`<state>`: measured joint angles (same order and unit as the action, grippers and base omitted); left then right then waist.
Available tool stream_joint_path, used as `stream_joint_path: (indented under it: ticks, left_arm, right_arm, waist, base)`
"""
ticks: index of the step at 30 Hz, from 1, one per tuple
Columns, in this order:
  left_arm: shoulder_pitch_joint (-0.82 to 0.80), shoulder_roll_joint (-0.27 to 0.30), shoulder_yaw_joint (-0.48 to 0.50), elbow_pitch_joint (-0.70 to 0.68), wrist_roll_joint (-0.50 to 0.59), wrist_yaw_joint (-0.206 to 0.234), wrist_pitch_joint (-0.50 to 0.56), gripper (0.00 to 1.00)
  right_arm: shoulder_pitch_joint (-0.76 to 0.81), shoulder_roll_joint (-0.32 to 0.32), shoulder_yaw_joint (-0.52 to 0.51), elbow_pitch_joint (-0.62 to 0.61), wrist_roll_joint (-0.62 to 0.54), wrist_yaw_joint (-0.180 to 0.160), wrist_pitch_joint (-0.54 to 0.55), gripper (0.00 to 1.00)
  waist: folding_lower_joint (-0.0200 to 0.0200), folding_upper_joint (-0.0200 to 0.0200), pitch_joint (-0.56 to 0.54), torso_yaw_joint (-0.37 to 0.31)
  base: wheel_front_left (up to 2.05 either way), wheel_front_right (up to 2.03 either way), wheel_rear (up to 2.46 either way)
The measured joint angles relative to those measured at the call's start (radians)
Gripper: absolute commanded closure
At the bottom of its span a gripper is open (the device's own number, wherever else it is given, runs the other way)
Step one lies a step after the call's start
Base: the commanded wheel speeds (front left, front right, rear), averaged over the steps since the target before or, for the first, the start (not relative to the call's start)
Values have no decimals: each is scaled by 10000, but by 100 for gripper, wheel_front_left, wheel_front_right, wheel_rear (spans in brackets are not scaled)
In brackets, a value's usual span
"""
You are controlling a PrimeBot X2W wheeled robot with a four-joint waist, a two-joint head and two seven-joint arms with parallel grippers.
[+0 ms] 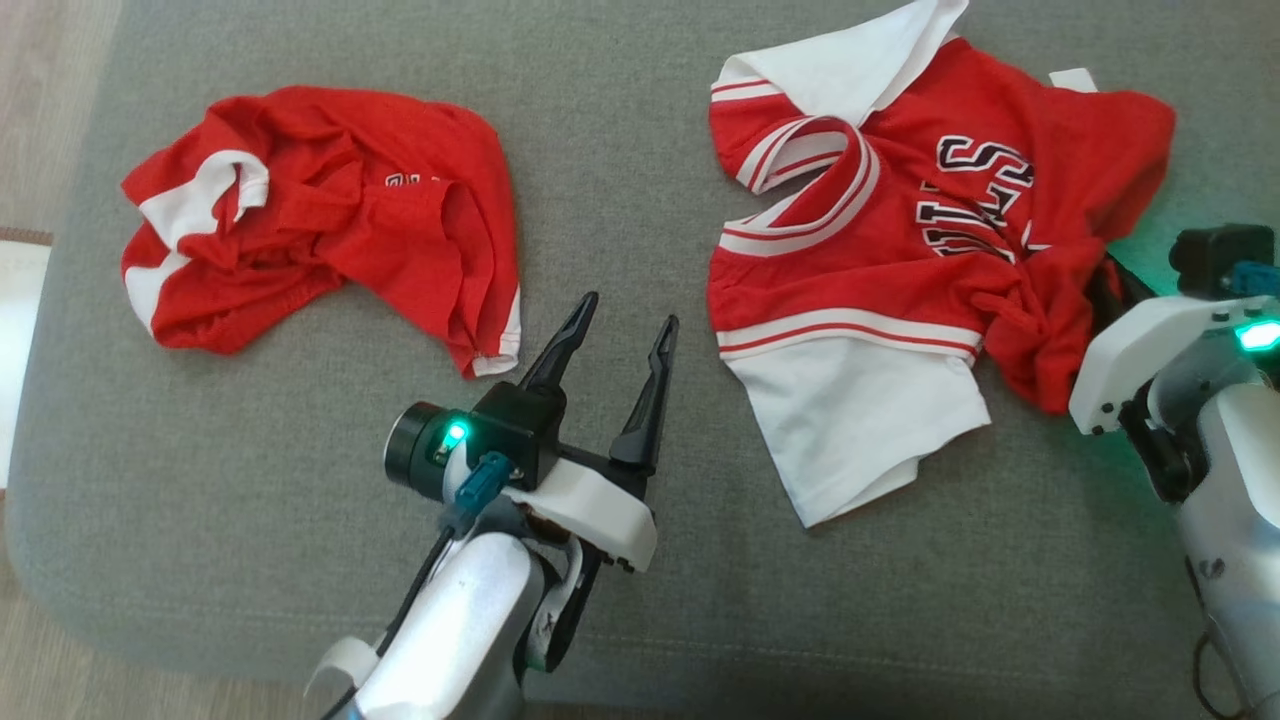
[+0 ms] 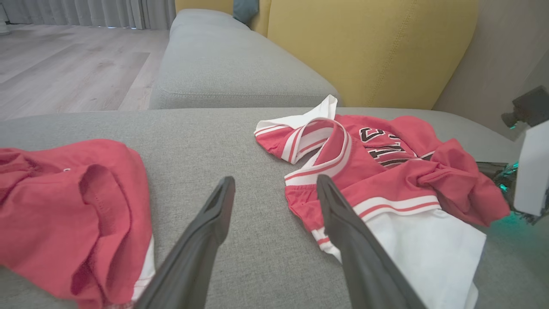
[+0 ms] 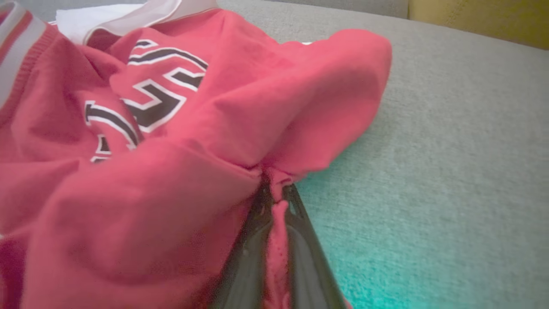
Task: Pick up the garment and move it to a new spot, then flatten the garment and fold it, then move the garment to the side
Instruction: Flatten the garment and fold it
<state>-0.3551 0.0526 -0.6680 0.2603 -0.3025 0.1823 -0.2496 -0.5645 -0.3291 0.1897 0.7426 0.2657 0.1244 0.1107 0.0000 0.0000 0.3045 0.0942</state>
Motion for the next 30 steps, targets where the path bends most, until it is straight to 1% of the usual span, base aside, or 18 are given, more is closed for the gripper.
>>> stream_joint_path:
  ticks: [6, 12, 17, 20, 24, 25, 26, 27, 28, 29, 30]
  left_arm:
    - [14, -2, 27, 31, -2, 29, 0, 0]
    - [108, -6, 65, 40, -15, 29, 0, 0]
    - [446, -8, 81, 25, -115, 38, 0, 0]
    - [561, -8, 100, 21, -159, 42, 0, 0]
    - [772, -8, 148, 10, -184, 111, 0, 0]
    - [837, -8, 153, 10, -184, 111, 0, 0]
    - [895, -6, 159, 15, -184, 109, 0, 0]
    - [943, -8, 182, 21, -184, 109, 0, 0]
    - [992, -6, 219, 21, -182, 107, 0, 0]
    - [1033, -6, 257, 25, -171, 100, 0, 0]
    - [1057, -6, 284, 35, -151, 98, 0, 0]
  right_arm:
    - [48, -46, -332, 207, -13, -2, -56, 100]
    - [153, -299, -1338, 104, -823, -2, -113, 100]
    - [583, -305, -2031, -500, -1572, -2, -46, 100]
    - [1038, -278, -2380, -1129, -1971, -2, -31, 100]
    - [1961, 2, -2826, -1824, -2251, -2, 148, 100]
    - [2249, 71, -2874, -2011, -2410, -2, 182, 72]
    - [2535, 127, -2924, -2209, -2598, -2, 188, 59]
    - [2810, 221, -3016, -2443, -2761, -2, 186, 40]
    - [3055, 353, -3122, -2706, -2886, -2, 178, 8]
    - [3271, 514, -3243, -2957, -2951, 0, 169, 0]
    - [3463, 696, -3350, -3193, -2951, -2, 169, 0]
  waist:
    - [0, 0, -293, -159]
    - [0, 0, -830, -439]
    - [0, 0, -1289, -668]
    - [0, 0, -1525, -772]
    - [0, 0, -1770, -910]
    - [0, 0, -1821, -942]
    - [0, 0, -1873, -967]
    - [0, 0, -1925, -1001]
    - [0, 0, -1965, -1044]
    - [0, 1, -2001, -1085]
    - [0, 0, -2037, -1123]
  base:
    - [0, 0, 0]
    - [0, 0, 0]
    - [0, 0, 0]
    - [0, 0, 0]
    - [0, 0, 0]
    - [0, 0, 0]
    - [0, 0, 0]
    - [0, 0, 0]
    - [0, 0, 0]
    - [0, 0, 0]
    - [0, 0, 0]
